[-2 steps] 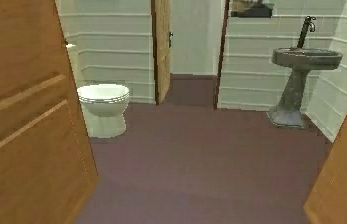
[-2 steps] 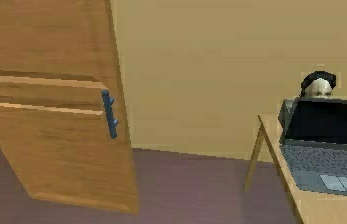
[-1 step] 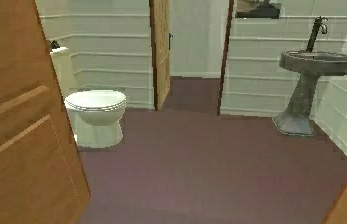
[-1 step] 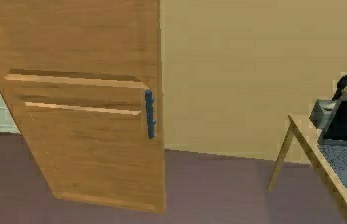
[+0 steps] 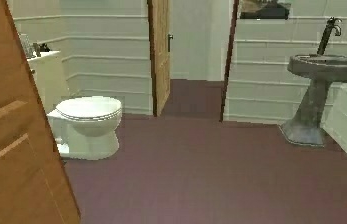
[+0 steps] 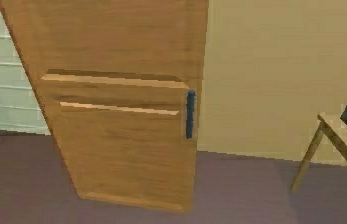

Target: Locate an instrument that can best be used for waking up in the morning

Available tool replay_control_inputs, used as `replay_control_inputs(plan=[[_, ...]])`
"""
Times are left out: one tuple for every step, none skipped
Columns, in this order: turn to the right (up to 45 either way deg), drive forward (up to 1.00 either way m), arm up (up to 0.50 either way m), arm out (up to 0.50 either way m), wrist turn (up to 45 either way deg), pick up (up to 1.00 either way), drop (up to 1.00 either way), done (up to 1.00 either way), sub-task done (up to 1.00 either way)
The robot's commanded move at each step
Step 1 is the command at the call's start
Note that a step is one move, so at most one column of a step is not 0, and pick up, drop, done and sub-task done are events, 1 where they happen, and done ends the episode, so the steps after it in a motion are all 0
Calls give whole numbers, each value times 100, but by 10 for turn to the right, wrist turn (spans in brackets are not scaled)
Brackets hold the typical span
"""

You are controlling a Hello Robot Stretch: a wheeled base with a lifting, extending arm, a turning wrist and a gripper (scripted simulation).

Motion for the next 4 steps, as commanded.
replay_control_inputs(plan=[[120, 0, 0, 0, 0, 0, 0, 0, 0], [0, 100, 0, 0, 0, 0, 0, 0, 0], [0, 100, 0, 0, 0, 0, 0, 0, 0], [0, 40, 0, 0, 0, 0, 0, 0, 0]])
